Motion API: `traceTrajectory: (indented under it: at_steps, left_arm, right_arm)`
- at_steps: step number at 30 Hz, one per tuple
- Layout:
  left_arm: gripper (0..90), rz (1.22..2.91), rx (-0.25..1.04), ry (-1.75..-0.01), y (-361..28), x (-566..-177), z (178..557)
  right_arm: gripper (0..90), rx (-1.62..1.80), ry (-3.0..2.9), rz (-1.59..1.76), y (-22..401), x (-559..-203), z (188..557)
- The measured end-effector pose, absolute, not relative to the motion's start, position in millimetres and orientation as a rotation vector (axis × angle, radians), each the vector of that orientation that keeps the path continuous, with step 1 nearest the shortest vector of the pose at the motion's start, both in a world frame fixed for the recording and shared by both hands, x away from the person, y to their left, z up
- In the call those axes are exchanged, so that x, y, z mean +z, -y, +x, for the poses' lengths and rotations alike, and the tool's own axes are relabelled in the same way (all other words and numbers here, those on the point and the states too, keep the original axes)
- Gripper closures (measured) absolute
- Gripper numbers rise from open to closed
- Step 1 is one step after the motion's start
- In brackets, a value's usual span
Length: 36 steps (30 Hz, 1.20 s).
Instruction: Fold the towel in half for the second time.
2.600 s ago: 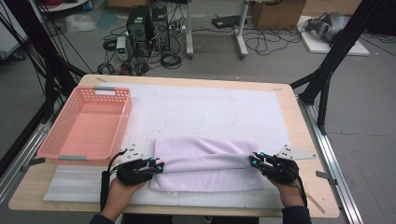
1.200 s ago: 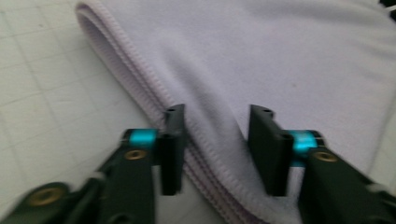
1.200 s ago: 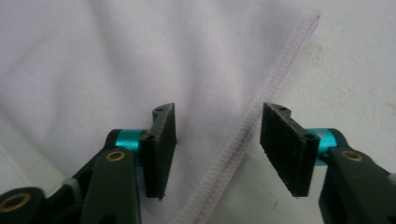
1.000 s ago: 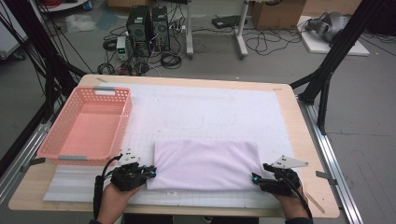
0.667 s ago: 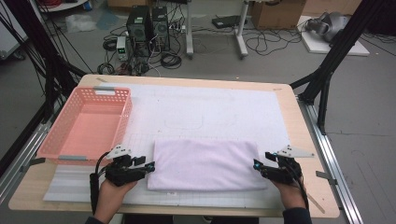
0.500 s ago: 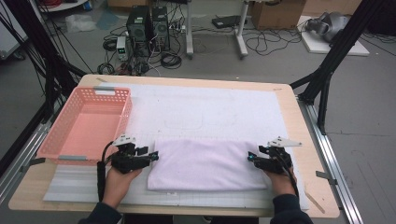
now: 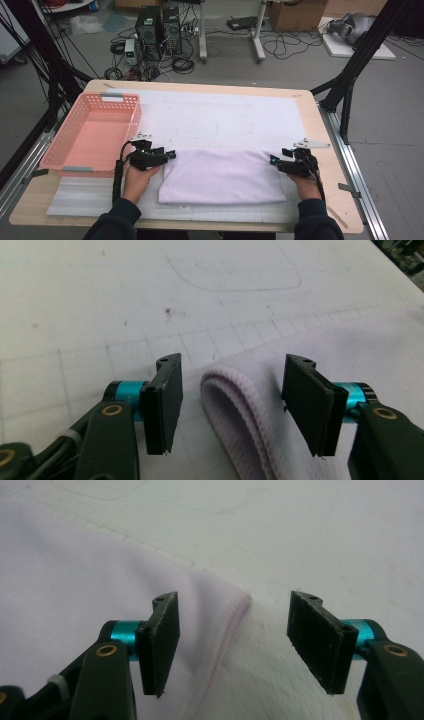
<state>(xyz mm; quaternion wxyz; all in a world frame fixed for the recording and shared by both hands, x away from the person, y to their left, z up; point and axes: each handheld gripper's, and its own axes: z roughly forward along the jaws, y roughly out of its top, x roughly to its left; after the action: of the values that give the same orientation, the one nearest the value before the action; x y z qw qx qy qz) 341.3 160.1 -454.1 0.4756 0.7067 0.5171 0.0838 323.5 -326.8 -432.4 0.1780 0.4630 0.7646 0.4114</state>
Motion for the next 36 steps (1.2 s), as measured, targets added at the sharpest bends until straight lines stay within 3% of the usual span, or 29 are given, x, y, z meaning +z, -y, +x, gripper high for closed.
traceTrajectory:
  at_steps: [2,5,7,10,13,21,28,30,31,33,36]
  left_arm:
    - [44.6,1.74,0.197,-1.255,-159,-455,343]
    - [59.1,1.913,0.279,-1.147,-147,-449,350]
    - [76.3,1.917,0.277,-1.134,-147,-447,352]
    - [79.9,1.873,0.293,-1.147,-150,-449,356]
    - [80.4,1.827,0.31,-1.166,-155,-448,361]
    - [80.3,1.791,0.411,-1.171,-147,-434,382]
    - [79.1,1.723,0.45,-1.221,-146,-447,393]
    - [72.3,1.746,0.453,-1.226,-146,-450,394]
    - [62.5,1.757,0.456,-1.245,-147,-449,394]
    - [50.8,1.753,0.421,-1.261,-152,-446,391]
    - [50.5,1.755,0.442,-1.216,-158,-437,383]
  right_arm:
    - [38.2,1.161,-2.173,1.293,323,-432,328]
    - [44.4,1.101,-2.22,1.274,313,-439,347]
    - [52.2,1.084,-2.275,1.261,311,-447,353]
    - [79.4,1.184,-2.321,1.262,315,-448,354]
    - [82.1,1.188,-2.311,1.263,322,-444,356]
    - [82.5,1.149,-2.145,1.202,317,-438,359]
    - [82.2,1.09,-2.081,1.21,307,-432,381]
    - [81.5,1.05,-2.097,1.222,302,-434,387]
    - [78.4,1.025,-2.105,1.222,300,-437,388]
    - [63.6,1.031,-2.118,1.259,300,-441,390]
    - [49.6,1.009,-2.081,1.255,303,-437,383]
